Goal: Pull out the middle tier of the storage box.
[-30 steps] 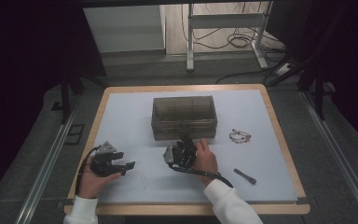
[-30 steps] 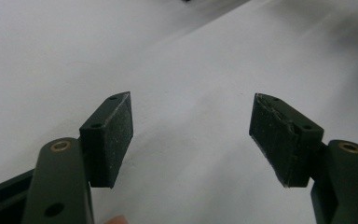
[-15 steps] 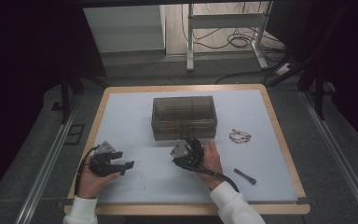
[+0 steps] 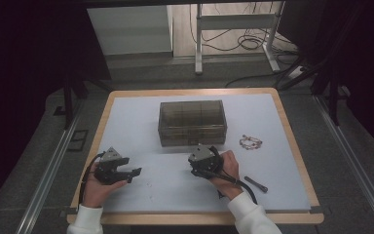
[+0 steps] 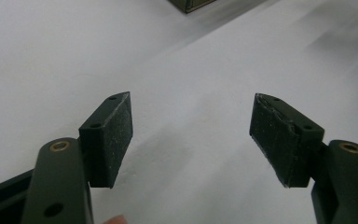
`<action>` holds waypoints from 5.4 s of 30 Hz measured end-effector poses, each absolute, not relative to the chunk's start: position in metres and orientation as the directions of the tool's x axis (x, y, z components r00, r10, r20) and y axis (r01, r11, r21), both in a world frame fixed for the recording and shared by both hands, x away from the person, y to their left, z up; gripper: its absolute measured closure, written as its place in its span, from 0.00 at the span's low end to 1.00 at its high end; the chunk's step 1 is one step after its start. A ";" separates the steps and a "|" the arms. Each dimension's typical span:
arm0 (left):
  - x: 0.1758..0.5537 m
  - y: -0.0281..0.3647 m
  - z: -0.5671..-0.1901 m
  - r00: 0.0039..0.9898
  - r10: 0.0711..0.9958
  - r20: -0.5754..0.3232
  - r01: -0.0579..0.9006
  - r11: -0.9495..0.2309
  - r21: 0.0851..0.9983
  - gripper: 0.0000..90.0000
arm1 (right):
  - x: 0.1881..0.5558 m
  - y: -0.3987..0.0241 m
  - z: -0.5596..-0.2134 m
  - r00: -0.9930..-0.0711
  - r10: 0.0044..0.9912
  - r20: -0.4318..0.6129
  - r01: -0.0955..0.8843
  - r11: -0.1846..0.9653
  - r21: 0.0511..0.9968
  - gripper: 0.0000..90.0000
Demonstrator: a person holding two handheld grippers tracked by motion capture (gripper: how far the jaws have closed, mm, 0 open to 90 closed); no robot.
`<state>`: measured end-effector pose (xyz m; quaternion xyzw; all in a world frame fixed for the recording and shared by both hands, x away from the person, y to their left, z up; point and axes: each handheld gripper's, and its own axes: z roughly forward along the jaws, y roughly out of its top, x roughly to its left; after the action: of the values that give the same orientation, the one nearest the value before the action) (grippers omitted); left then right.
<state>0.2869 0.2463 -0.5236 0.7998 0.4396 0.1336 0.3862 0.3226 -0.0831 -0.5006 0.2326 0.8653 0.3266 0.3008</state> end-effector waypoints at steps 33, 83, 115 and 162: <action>0.286 0.241 -0.522 0.589 0.801 -0.109 0.582 -0.326 0.745 0.33 | 0.314 -0.125 -0.491 -0.735 0.643 -0.216 0.275 0.573 0.772 0.46; 0.316 0.195 -0.498 0.641 0.765 -0.061 0.500 -0.356 0.790 0.36 | 0.334 -0.174 -0.484 -0.661 0.725 -0.194 0.357 0.531 0.769 0.48; 0.352 0.177 -0.501 0.637 0.769 -0.056 0.512 -0.367 0.777 0.49 | 0.363 -0.179 -0.478 -0.640 0.749 -0.173 0.383 0.506 0.773 0.55; 0.364 0.168 -0.512 0.634 0.769 -0.076 0.513 -0.345 0.786 0.70 | 0.381 -0.180 -0.487 -0.635 0.761 -0.134 0.389 0.465 0.795 0.66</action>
<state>0.3639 0.1685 -0.5121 0.8051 0.3980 0.1561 0.4111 0.3810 -0.1796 -0.4866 0.3504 0.8202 0.3805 0.2440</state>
